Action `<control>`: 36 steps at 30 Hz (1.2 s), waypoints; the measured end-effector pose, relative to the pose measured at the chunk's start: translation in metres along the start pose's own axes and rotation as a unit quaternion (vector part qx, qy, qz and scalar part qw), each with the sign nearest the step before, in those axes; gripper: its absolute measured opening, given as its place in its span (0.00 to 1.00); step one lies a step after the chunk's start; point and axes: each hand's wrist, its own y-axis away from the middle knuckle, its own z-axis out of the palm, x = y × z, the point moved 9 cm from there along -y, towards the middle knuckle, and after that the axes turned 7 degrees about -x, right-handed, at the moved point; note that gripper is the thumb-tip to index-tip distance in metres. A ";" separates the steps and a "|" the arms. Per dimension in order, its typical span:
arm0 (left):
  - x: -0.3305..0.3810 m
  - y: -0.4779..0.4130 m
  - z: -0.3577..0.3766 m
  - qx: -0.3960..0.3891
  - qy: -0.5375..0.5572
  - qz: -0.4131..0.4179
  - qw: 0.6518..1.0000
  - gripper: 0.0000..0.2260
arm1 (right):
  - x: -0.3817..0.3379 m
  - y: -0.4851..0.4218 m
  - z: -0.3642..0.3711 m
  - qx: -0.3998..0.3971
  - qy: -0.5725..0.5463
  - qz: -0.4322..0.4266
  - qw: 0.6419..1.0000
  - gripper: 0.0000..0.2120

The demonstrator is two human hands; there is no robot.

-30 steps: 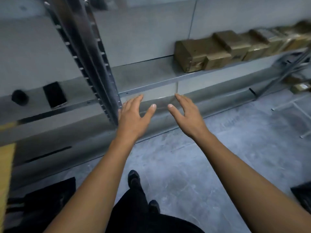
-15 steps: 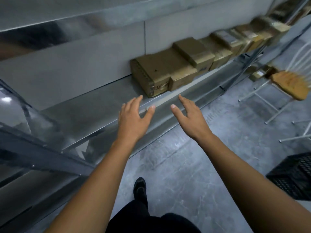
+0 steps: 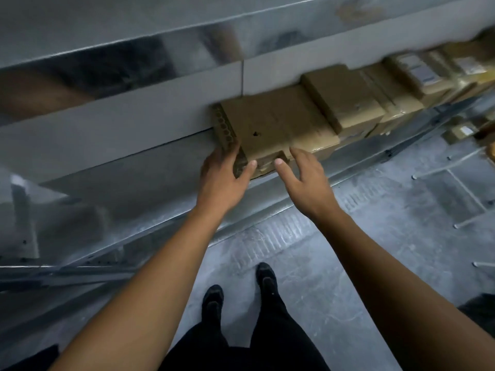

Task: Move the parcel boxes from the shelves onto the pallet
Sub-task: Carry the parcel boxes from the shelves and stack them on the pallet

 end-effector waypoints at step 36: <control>-0.098 0.321 -0.064 0.519 0.256 -0.312 0.754 0.24 | -0.154 0.111 0.199 -0.368 -0.118 -0.274 0.880 0.28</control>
